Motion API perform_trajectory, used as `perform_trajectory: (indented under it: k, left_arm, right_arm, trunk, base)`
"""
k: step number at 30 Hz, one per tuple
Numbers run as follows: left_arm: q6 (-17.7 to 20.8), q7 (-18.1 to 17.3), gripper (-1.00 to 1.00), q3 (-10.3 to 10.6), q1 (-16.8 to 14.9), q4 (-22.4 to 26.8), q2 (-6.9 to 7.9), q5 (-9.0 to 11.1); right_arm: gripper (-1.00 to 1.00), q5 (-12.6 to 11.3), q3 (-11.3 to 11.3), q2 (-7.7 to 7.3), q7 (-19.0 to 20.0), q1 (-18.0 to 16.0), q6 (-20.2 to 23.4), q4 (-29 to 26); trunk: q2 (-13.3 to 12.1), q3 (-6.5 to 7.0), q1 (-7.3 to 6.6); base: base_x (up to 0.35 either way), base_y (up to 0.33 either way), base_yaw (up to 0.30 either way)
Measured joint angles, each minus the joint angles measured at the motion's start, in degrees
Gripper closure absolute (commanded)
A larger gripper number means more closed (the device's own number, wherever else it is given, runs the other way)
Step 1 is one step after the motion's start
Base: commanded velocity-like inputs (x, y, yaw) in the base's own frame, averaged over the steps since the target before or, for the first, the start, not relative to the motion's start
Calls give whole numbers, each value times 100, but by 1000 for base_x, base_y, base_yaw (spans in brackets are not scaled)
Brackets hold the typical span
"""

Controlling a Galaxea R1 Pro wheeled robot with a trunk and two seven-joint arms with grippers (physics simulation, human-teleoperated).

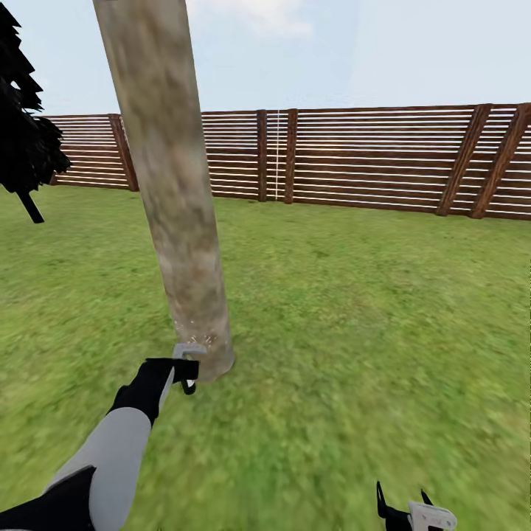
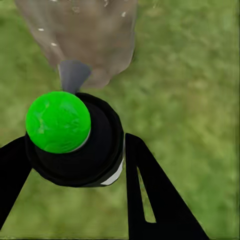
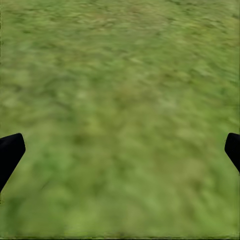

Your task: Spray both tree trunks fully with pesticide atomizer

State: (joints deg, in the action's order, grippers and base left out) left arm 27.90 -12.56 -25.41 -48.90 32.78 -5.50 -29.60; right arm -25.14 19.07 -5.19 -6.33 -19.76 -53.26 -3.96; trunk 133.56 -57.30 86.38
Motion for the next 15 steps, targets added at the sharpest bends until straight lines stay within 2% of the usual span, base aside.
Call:
perform_trajectory:
  k: [3,5,6,9,11,12,15]
  left_arm:
    - [1,1,100,-4,-15,8,110,-13]
    - [1,1,100,-5,-28,10,262,-11]
    - [4,0,100,-2,-25,8,268,14]
    - [5,-1,100,-5,-32,8,208,17]
    - [11,4,100,-2,-50,6,-110,56]
    - [10,6,100,0,-55,11,-179,30]
    - [186,4,100,-8,-56,133,-133,0]
  right_arm:
    - [-100,0,0,0,0,0,0,0]
    - [-100,1,2,0,0,1,0,0]
    - [-100,0,0,0,0,1,0,0]
    - [-100,0,0,0,0,-1,0,0]
    - [-100,0,-1,0,0,-2,0,0]
    - [-100,0,0,0,0,-2,0,0]
    - [-100,1,1,0,0,1,0,0]
  trunk:
    - [0,0,0]
    - [0,0,0]
    - [0,0,0]
    - [0,0,0]
    - [0,0,0]
    - [0,0,0]
    - [0,0,0]
  base:
    - [-312,74,0]
    - [-108,20,0]
    - [-37,7,0]
    - [-12,2,0]
    - [-1,0,0]
    - [0,0,0]
    - [0,0,0]
